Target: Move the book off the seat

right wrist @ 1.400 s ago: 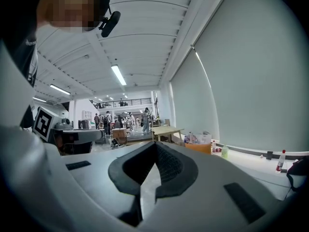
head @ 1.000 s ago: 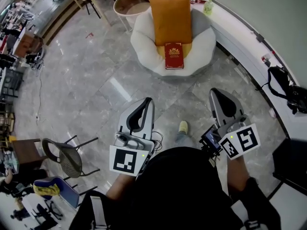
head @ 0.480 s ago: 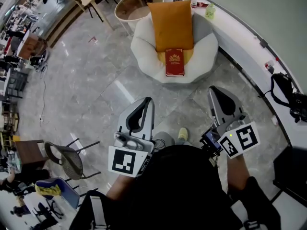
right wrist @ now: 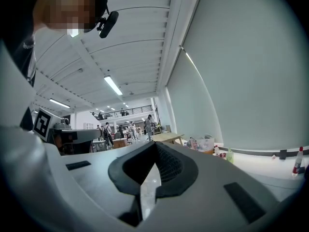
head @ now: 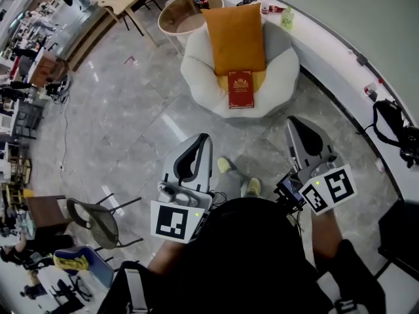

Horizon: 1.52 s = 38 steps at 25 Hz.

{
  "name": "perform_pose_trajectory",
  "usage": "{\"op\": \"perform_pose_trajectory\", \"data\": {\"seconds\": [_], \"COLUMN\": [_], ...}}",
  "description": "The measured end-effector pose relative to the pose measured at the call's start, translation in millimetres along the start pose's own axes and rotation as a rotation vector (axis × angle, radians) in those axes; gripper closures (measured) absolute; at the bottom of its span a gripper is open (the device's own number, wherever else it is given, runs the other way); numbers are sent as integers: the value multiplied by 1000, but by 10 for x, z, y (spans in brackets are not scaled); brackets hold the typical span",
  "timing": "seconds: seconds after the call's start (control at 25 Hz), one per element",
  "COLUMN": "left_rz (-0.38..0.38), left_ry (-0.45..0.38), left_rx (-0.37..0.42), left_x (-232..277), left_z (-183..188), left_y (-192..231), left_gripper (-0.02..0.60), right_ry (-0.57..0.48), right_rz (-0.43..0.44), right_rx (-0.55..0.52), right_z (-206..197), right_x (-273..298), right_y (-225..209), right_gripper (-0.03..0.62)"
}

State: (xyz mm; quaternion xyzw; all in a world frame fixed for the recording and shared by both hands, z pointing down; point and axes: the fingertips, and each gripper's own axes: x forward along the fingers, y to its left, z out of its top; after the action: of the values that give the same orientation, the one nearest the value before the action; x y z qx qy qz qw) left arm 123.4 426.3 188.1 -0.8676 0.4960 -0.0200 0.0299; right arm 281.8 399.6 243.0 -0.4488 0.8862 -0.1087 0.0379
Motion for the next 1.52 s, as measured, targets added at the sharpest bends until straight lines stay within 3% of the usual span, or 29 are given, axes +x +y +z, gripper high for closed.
{"op": "perform_pose_trajectory", "data": {"seconds": [0.52,1.2,1.52], "left_rz": [-13,-52,-76], "left_ry": [5,41,44], "left_rx": [-30,-42,-67], "left_x": [308,1402,1754], "left_z": [-191,-370,-462], "left_y": [322,1397,1859], "left_gripper": [569,569,569], "right_ry": [32,96,109], "right_rz": [-12,-72,-85], "right_rx": [-22,-102,-91], "right_z": [-66,93,133], "right_x": [392,1700,2193], "right_y": [-101,-675,-786], "right_gripper": [582,582,582]}}
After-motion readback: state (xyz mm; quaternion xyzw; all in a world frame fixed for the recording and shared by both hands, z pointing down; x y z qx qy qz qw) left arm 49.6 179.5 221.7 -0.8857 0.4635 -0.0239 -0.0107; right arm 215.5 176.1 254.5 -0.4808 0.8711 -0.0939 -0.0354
